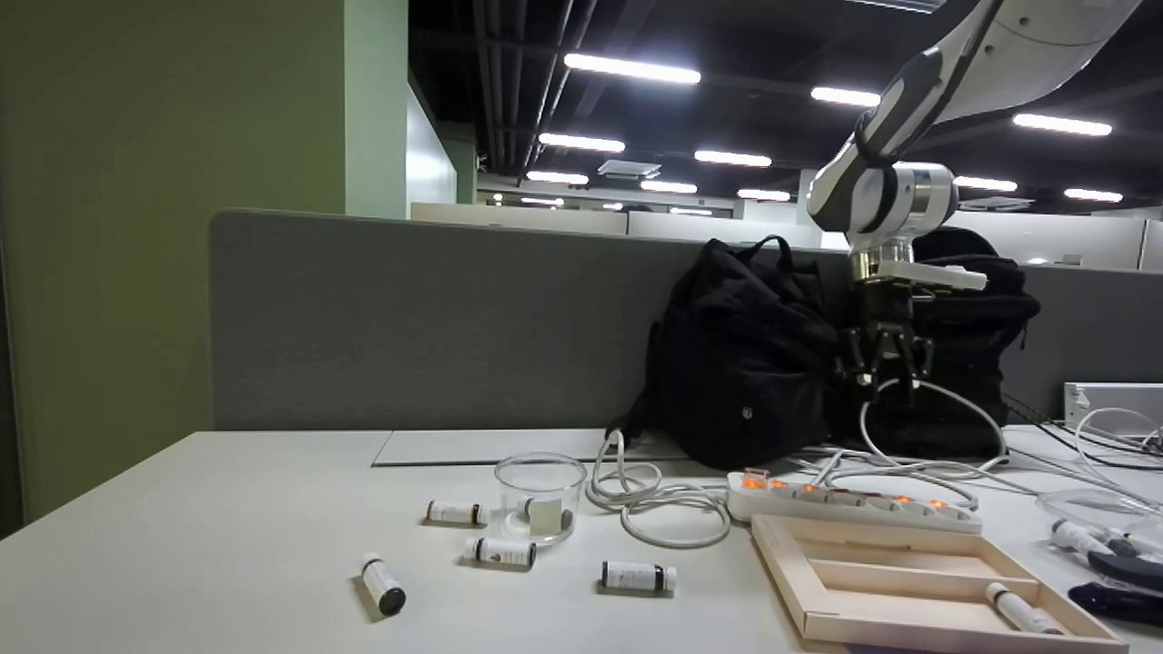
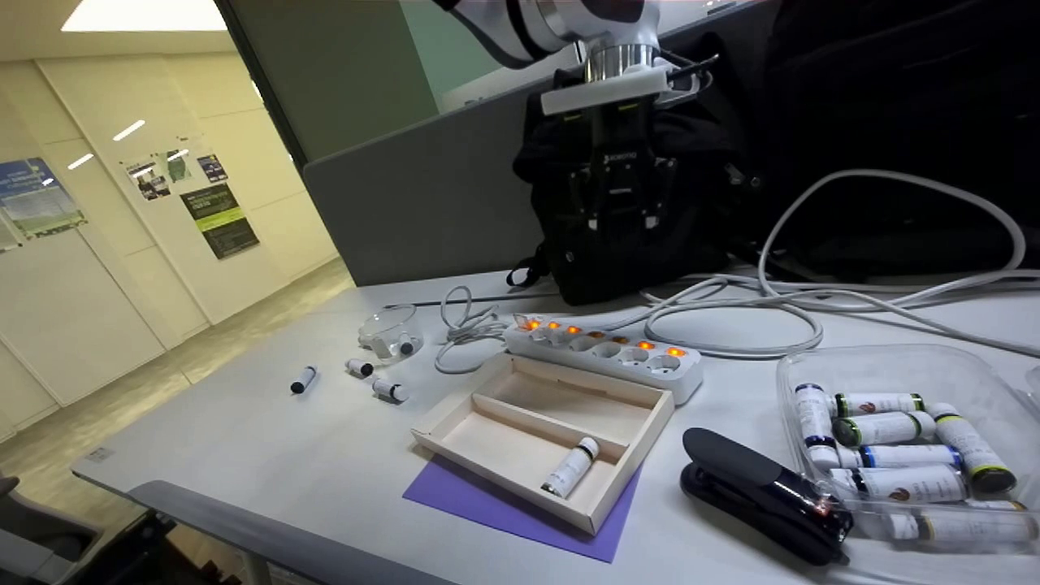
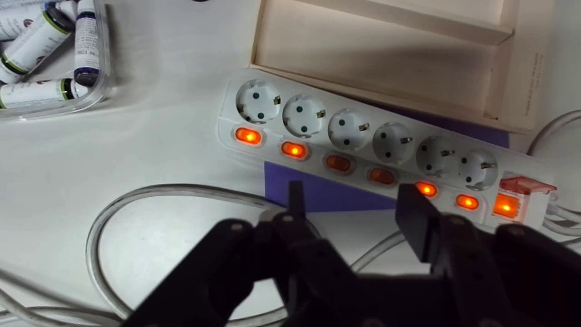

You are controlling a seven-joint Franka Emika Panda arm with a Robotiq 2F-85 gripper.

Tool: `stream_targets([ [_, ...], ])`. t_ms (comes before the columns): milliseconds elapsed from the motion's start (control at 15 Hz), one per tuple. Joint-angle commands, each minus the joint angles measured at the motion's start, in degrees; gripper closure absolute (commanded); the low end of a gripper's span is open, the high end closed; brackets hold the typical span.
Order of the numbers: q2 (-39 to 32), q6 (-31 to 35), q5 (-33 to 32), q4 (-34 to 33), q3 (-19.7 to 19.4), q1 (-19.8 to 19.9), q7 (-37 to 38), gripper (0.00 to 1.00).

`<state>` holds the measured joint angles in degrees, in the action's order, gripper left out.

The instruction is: Switch off the third switch from the right

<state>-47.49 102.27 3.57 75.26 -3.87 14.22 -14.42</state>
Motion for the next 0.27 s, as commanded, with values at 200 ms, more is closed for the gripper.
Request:
stream_targets([
  [200, -1.1, -3.4, 0.8, -3.6, 0.3, 1.2, 0.1, 0.19],
])
